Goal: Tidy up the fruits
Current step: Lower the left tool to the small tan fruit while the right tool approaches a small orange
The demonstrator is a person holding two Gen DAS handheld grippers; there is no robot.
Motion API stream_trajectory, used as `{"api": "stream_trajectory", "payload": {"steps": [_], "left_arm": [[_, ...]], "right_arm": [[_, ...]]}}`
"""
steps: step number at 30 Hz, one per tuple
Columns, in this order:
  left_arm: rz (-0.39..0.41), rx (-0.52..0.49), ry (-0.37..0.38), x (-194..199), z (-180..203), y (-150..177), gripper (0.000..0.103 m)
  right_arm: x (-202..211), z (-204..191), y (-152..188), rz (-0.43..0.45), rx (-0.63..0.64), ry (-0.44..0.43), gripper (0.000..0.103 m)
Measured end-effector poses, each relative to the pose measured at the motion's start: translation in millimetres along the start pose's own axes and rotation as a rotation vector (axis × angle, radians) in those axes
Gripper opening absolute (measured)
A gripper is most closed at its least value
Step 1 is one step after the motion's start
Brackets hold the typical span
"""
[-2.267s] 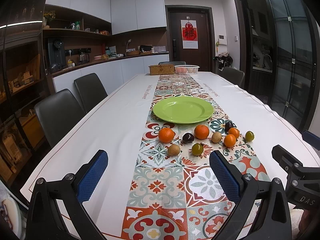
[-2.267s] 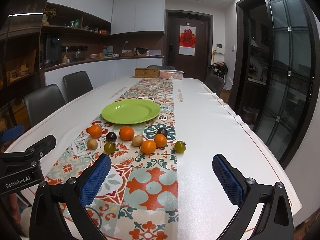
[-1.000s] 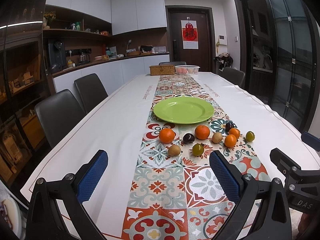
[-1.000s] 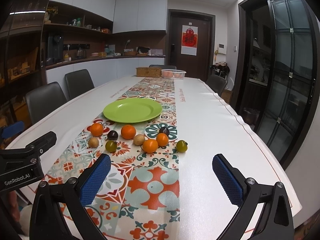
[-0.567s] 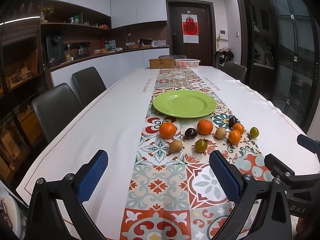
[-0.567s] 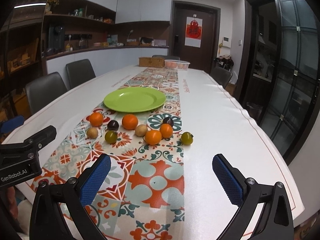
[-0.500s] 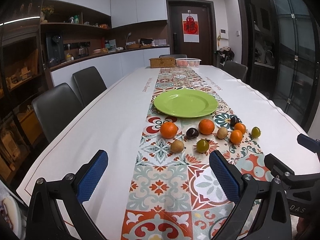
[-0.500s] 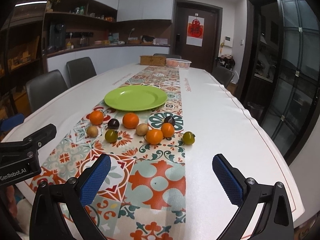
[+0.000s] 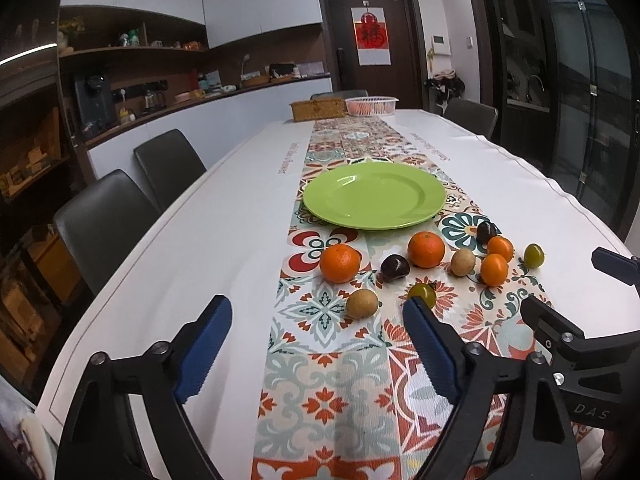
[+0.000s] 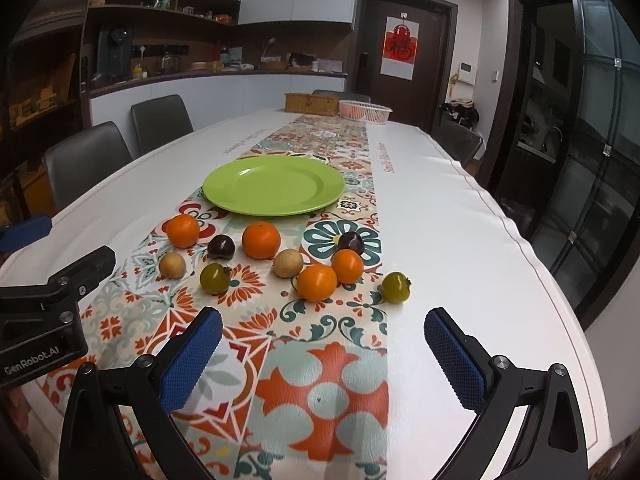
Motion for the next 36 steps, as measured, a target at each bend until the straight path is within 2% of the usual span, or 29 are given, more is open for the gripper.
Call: {"api": "stream_trajectory", "payload": {"steps": [11, 21, 32, 36], "left_arm": [[-0.107, -0.003, 0.080, -38.6, 8.9, -0.2, 0.066], [-0.191, -0.032, 0.143, -66.8, 21.9, 4.0, 0.055], [-0.245, -0.071, 0.194, -79.5, 33.8, 7.2, 0.037], [-0.253, -0.077, 0.200, -82.0, 36.6, 7.9, 0.033]], "right_arm": [[-33.2, -1.3, -10.1, -0.053, -0.031, -0.021, 0.094], [-71.7, -1.3, -5.5, -0.153, -0.067, -0.057, 0.073], [-93.5, 3.4, -3.6, -0.208, -0.101, -0.068, 0.059], [-99.2, 3.8, -2.2, -0.227, -0.099, -0.072, 0.053]]}}
Point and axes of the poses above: each gripper's, at about its wrist camera, not at the fingertips, and x roughly against the way its jaws point, z to its right, y to its underside, the point moved 6 cm from there along -x, roughly the way its jaws point, and after that the axes turned 7 degrees about -y, right-handed, at the moved point
